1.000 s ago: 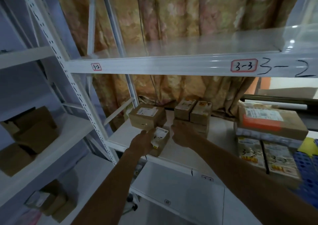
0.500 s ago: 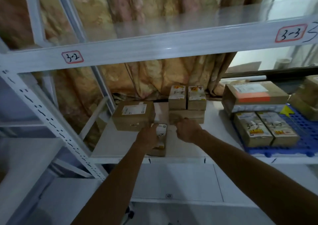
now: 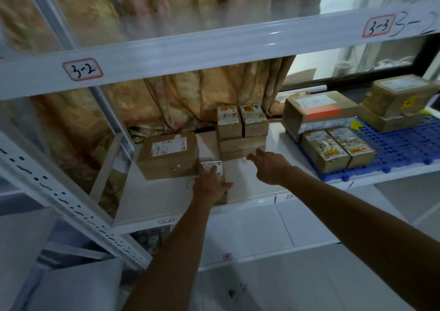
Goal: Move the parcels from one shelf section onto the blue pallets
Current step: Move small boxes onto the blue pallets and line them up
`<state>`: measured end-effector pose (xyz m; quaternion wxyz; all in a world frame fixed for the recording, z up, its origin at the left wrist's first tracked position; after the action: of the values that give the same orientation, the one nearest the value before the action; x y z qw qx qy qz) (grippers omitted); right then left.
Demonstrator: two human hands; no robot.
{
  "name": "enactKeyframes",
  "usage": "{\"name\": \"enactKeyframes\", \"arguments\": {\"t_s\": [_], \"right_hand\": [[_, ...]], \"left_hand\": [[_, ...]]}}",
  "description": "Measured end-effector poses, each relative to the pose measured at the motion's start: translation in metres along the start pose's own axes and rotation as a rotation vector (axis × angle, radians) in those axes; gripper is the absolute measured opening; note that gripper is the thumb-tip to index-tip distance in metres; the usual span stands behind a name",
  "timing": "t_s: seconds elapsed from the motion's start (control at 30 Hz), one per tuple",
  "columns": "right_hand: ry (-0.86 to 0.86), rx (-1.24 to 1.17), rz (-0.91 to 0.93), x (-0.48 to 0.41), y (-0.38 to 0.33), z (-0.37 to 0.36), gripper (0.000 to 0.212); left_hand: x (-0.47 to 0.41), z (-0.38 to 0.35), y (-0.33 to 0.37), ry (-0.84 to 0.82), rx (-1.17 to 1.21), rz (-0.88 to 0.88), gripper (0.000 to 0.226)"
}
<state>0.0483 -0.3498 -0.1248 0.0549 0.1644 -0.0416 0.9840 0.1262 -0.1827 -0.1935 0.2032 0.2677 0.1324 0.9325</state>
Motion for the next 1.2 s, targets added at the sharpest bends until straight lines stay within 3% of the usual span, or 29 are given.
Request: {"name": "enactKeyframes", "arguments": {"t_s": [0.17,0.33,0.5,0.63,0.7,0.83,1.2], "right_hand": [[0.032,0.030,0.002,0.002,0.012,0.013,0.058],[0.080,0.059,0.024,-0.003,0.024,0.041,0.062],[0.178,0.059,-0.026,-0.017,0.040,0.081,0.061],[0.137,0.087,-0.082,-0.032,0.050,0.098,0.060],[0.124,0.033,-0.093,-0.042,0.056,0.100,0.063],[0.094,-0.121,-0.108,-0.067,0.065,0.100,0.071],[-0.003,-0.150,-0.122,-0.099,0.065,0.102,0.077]], "left_hand": [[0.006,0.003,0.007,0.035,0.078,-0.009,0.089],[0.024,0.036,0.026,0.182,0.103,-0.056,0.080],[0.023,0.092,0.023,0.298,0.070,-0.037,0.090],[0.022,0.136,0.022,0.402,0.077,-0.071,0.099],[0.030,0.151,0.028,0.425,0.102,-0.136,0.091],[0.046,0.170,0.039,0.460,-0.082,-0.116,0.076],[0.039,0.166,0.043,0.454,-0.066,-0.090,0.077]]}}
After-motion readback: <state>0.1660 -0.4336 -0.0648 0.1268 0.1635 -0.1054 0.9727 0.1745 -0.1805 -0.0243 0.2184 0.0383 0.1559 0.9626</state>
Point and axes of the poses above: each hand's wrist, its own x-axis away from the middle knuckle, its own z-axis out of the back of the hand, y = z × x, the point moved 7 cm from there along -x, towards the middle knuckle, and after that the axes turned 15 degrees about -y, right-handed, at the moved point
